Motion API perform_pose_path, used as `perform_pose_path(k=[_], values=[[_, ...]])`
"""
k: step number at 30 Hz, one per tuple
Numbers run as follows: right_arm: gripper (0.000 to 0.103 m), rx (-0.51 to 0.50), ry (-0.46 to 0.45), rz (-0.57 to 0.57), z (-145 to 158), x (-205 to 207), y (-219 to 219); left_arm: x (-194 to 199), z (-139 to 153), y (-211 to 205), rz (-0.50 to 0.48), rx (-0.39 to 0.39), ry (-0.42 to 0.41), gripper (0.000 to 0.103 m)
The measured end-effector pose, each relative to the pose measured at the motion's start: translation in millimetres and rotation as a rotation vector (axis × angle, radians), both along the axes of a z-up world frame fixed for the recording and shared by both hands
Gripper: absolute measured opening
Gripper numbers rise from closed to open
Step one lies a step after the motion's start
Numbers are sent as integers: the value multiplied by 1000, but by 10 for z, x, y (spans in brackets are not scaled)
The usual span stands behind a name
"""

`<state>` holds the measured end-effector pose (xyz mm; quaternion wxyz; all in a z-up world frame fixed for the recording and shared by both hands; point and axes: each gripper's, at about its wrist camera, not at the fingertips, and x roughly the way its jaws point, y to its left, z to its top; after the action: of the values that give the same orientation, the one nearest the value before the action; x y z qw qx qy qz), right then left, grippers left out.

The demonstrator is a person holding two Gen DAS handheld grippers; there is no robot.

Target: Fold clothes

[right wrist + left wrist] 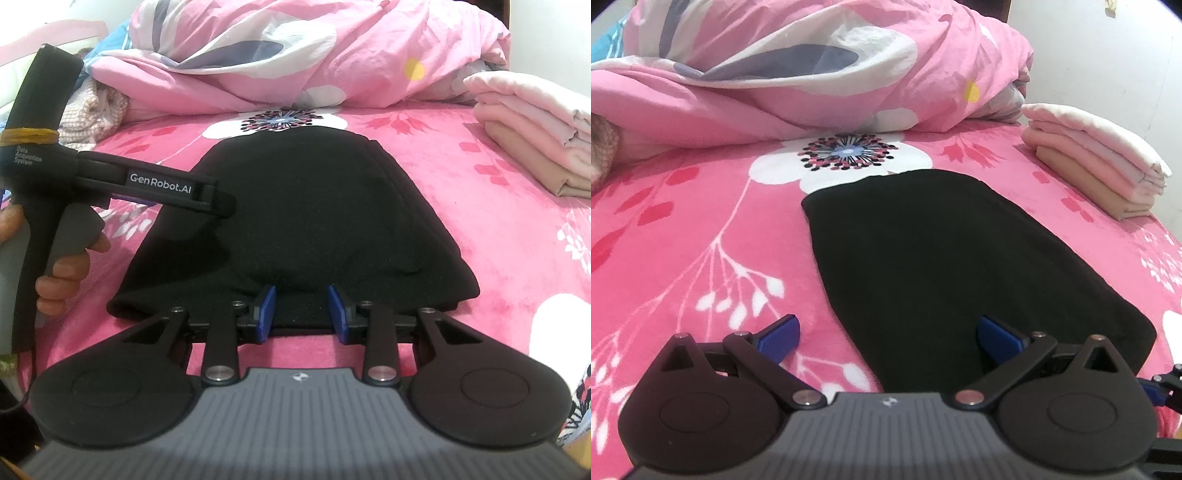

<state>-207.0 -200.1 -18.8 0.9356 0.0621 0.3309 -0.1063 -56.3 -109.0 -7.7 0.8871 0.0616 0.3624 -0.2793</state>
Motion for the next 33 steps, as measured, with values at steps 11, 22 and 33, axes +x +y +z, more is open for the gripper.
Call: perform_pose_path(k=[11,22,33], values=[[42,-25,-1,3,41,-37,18,199,110,263,-3,-169,-18,103],[44,-88,-39,238,67,166,481,454,99,399,29,-195,3,103],[42,-67,12,259,-11,-288,454,392,83,456,26,-185,11,103]])
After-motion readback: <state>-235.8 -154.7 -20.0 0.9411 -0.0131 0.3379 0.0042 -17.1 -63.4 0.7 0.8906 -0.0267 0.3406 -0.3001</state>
